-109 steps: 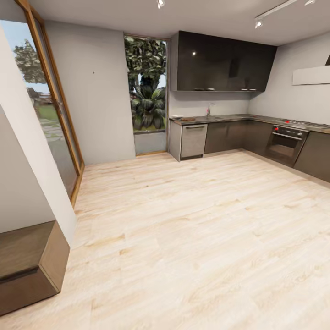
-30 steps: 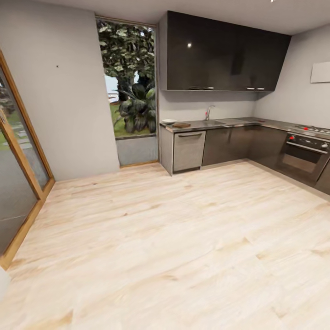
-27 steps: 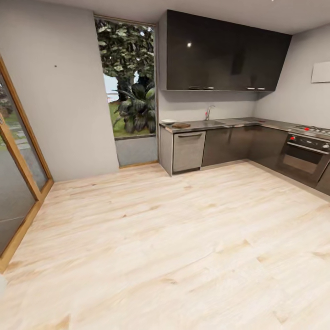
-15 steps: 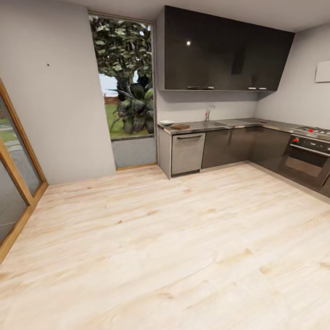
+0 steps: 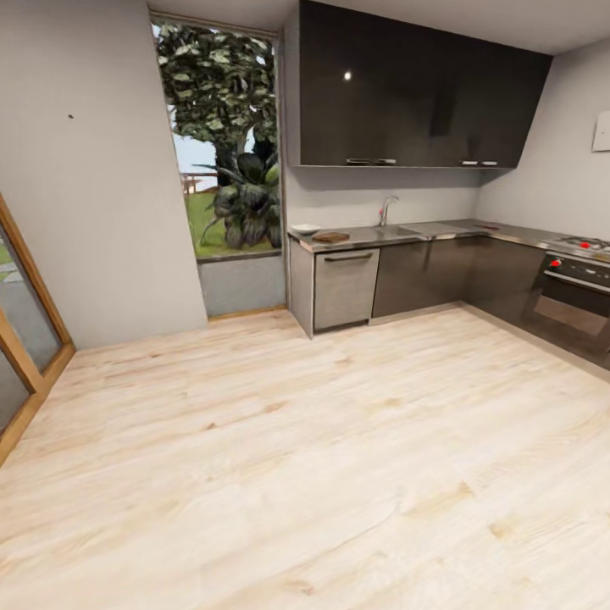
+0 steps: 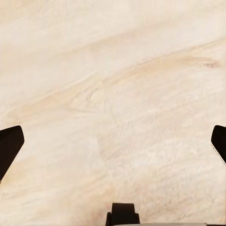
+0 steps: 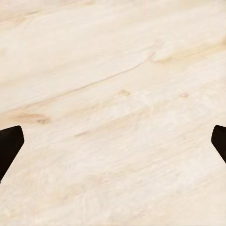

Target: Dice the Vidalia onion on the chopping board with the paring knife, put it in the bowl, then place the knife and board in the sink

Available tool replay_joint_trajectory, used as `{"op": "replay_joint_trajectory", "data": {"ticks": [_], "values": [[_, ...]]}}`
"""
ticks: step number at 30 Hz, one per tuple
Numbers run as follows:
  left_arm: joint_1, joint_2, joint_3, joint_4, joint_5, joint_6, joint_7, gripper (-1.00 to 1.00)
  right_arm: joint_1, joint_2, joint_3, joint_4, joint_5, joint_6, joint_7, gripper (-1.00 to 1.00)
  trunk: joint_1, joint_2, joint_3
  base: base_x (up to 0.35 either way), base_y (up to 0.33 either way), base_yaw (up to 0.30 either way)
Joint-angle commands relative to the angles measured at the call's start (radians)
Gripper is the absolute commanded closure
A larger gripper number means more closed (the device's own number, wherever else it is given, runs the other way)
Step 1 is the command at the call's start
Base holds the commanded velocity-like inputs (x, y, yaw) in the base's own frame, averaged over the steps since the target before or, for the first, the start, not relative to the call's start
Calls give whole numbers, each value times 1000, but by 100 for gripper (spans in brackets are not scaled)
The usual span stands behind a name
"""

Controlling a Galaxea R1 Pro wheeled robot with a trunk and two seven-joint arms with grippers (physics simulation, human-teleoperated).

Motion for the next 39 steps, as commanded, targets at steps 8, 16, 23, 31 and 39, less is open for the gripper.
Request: {"op": "replay_joint_trajectory", "data": {"ticks": [8, 16, 23, 31, 39], "values": [[-1, 0, 1, 1, 0, -3, 0, -100, 0, 0, 0, 1, 1, -3, -3, -100, 1, 0, -1, 324, -5, 0], [-1, 0, 1, 2, 0, -3, 0, -100, -1, 0, 0, 1, 1, -3, -3, -100, 1, 0, -1, 324, 0, 0], [-1, 0, 1, 2, 0, -3, 0, -100, -1, 0, 0, 1, 1, -3, -3, -100, 1, 0, -1, 324, 0, 0], [-1, 0, 1, 2, 0, -3, 0, -100, -1, 0, 0, 1, 1, -3, -3, -100, 1, 0, -1, 324, 4, 0], [-1, 1, 1, 2, 0, -3, 0, -100, 0, 0, 0, 1, 1, -3, -4, -100, 1, 0, -1, 311, 112, 0]]}}
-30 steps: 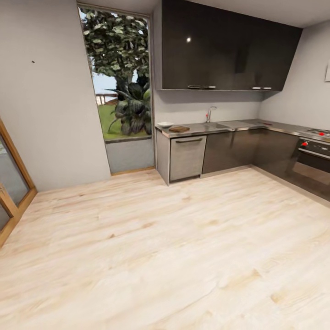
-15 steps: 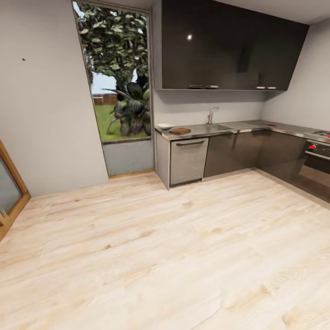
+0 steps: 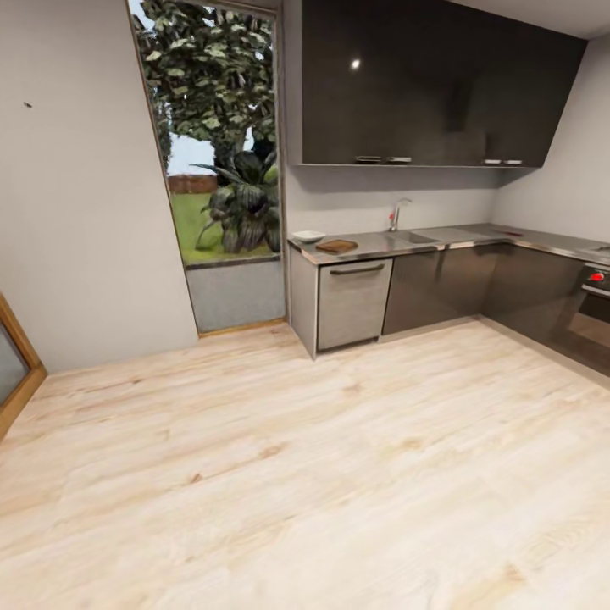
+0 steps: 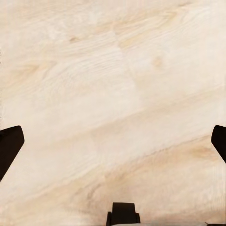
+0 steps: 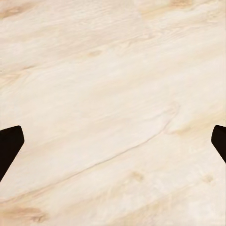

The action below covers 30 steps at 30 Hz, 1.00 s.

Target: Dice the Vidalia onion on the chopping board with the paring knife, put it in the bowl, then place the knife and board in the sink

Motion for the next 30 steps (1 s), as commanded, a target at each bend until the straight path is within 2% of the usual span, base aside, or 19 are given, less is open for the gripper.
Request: {"op": "replay_joint_trajectory", "data": {"ticks": [1, 9, 30], "values": [[-1, 0, 1, 1, 0, -3, -1, -100, -1, 0, 0, 0, 1, -3, -3, -100, 1, 0, -1, 299, 146, 0], [-1, 0, 1, 1, 1, -3, 0, -100, -1, 0, 0, 0, 1, -3, -3, -100, 1, 0, 1, 285, 173, -32], [-1, 0, 0, 1, 1, -3, -1, -100, 0, 0, 0, 0, 1, -3, -3, -100, 1, 0, 23, 277, 192, -161]]}}
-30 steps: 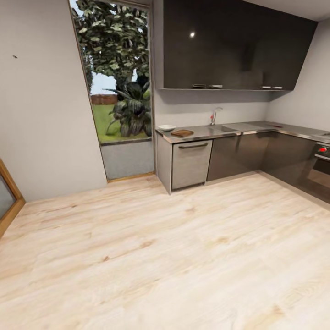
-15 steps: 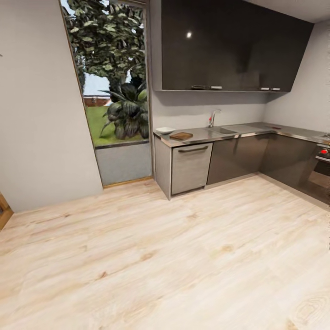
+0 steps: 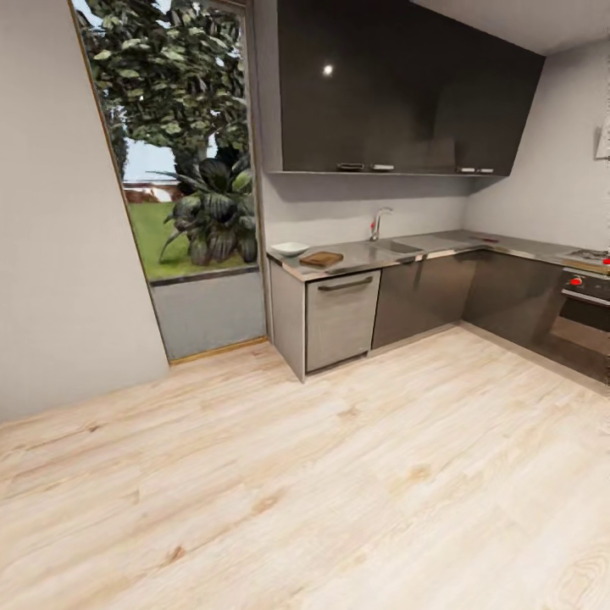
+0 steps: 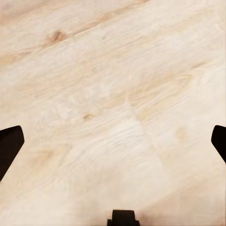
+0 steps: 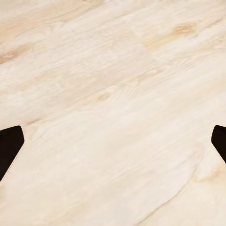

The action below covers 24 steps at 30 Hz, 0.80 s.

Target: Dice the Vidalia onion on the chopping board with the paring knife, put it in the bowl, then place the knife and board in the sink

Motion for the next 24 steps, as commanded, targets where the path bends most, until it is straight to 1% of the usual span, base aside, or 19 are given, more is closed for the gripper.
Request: {"op": "replay_joint_trajectory", "data": {"ticks": [1, 24], "values": [[0, 0, 1, 1, 0, -3, 0, -100, -1, 0, 0, 1, 1, -3, -4, -100, 0, 0, 0, 275, 193, -166], [0, 0, 1, 1, 0, -3, -1, -100, -1, 0, -1, 1, -2, -1, -4, -100, 0, 0, 1, 275, 193, -166]]}}
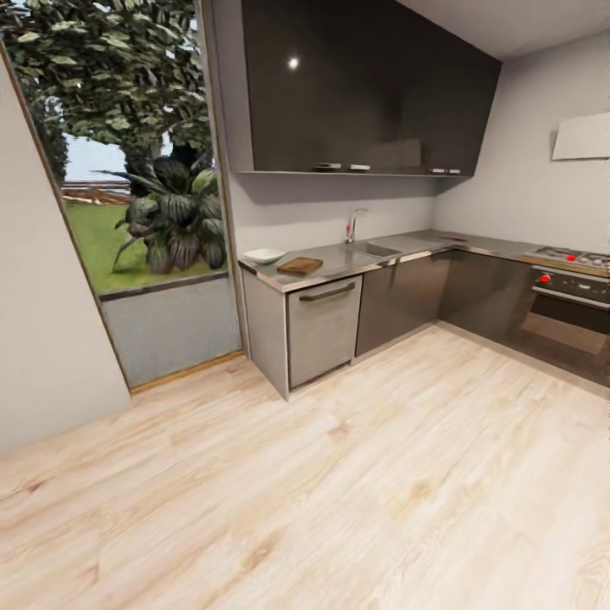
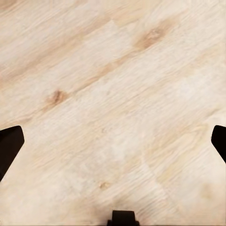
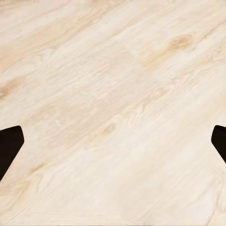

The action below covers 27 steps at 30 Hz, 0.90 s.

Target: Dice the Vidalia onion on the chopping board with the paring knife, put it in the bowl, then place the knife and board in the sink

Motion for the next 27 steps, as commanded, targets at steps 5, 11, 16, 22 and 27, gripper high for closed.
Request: {"op": "replay_joint_trajectory", "data": {"ticks": [5, 11, 16, 22, 27], "values": [[0, 0, 1, 1, 0, -3, 0, -100, -1, 0, 0, 1, 0, -3, -3, -100, 0, 0, -1, 274, 194, -166], [0, -1, 1, 2, 0, -3, 0, -100, 0, 0, 0, 1, -1, -3, -3, -100, 0, 0, -1, 248, 207, -167], [0, 0, 1, 2, -1, -3, 0, -100, 0, 0, 0, 1, -1, -3, -3, -100, 0, 0, -1, 171, 248, -169], [0, 0, 1, 2, -1, -3, 0, -100, -1, 0, 0, 1, -1, -3, -3, -100, 0, 0, -1, 122, 266, -169], [0, 0, 1, 3, -1, -3, 0, -100, 0, 0, 0, 1, 0, -3, -3, -100, 0, 0, -1, 103, 275, -169]]}}
